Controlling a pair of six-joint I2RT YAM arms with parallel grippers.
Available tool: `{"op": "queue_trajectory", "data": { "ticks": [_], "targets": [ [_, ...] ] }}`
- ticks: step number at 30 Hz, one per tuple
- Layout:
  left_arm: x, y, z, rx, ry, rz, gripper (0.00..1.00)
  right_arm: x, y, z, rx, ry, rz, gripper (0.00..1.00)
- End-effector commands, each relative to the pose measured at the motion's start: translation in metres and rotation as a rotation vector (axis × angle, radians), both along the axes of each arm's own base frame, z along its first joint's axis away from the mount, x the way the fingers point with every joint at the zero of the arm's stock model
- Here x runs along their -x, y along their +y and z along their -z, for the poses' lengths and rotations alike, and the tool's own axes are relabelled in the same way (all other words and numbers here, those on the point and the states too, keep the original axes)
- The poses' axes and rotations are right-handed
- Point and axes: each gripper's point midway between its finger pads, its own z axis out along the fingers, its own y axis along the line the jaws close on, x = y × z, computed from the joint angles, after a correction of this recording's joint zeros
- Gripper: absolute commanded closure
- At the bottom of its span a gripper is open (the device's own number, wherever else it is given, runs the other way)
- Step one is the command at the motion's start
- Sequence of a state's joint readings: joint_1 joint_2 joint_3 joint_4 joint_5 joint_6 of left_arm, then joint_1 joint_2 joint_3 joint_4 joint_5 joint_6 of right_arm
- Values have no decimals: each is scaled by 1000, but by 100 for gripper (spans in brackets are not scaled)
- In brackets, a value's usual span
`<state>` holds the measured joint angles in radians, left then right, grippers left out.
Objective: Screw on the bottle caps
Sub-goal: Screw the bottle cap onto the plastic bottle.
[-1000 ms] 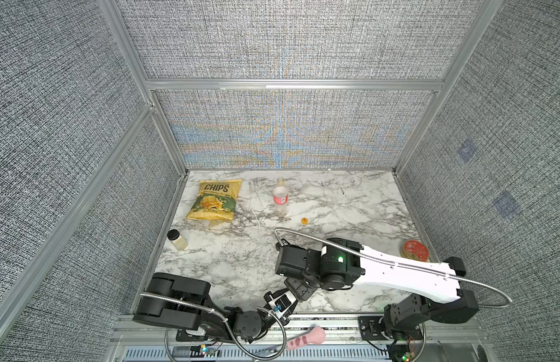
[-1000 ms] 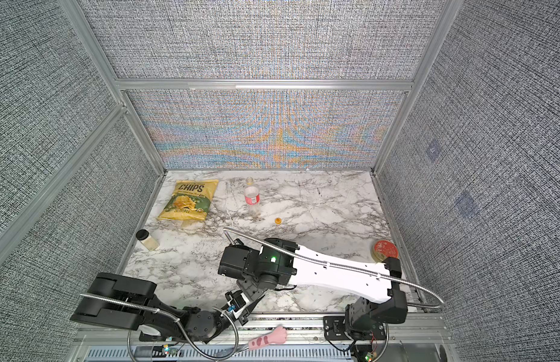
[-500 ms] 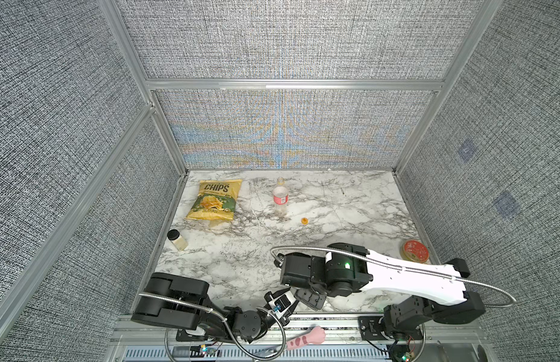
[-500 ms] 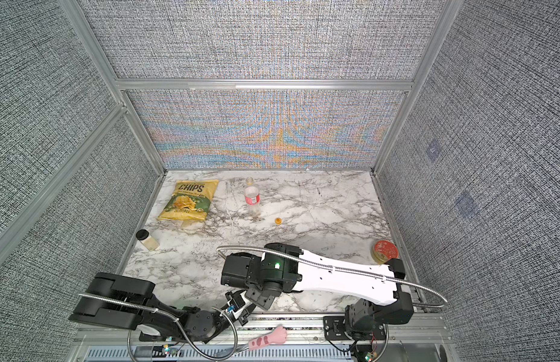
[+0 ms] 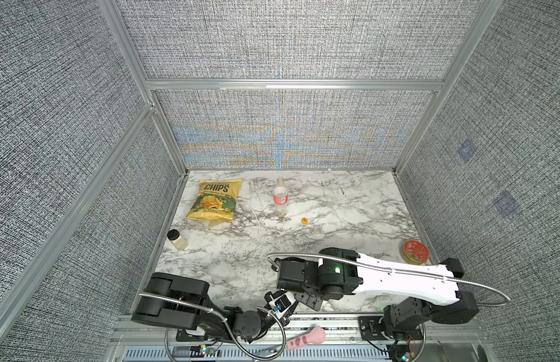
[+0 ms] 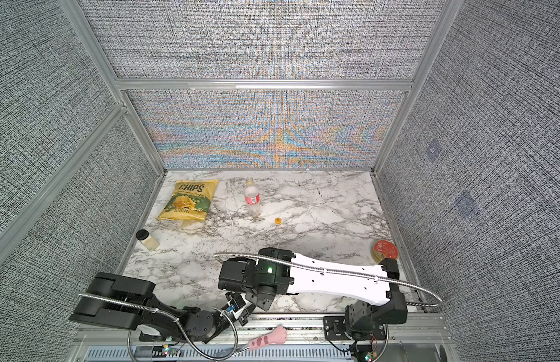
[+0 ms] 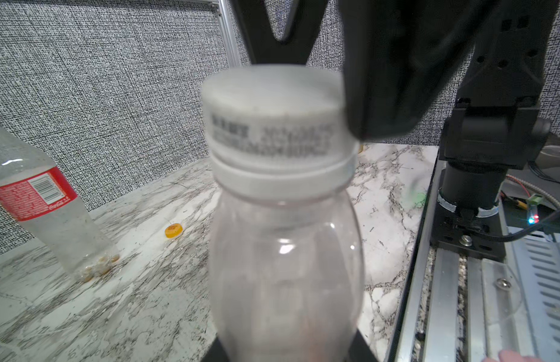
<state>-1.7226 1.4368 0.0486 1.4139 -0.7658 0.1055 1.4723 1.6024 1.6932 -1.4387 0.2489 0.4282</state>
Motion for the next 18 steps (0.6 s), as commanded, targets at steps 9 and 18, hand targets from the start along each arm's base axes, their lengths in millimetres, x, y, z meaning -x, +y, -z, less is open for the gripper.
{"op": "queue_trajectory", "data": {
  "ticks": [9, 18],
  "targets": [
    [0, -1, -10, 46, 6, 2, 68, -2, 5, 8, -6, -8, 7, 60],
    [0, -1, -10, 48, 7, 0, 68, -5, 8, 14, -23, -9, 63, 66]
  ]
}}
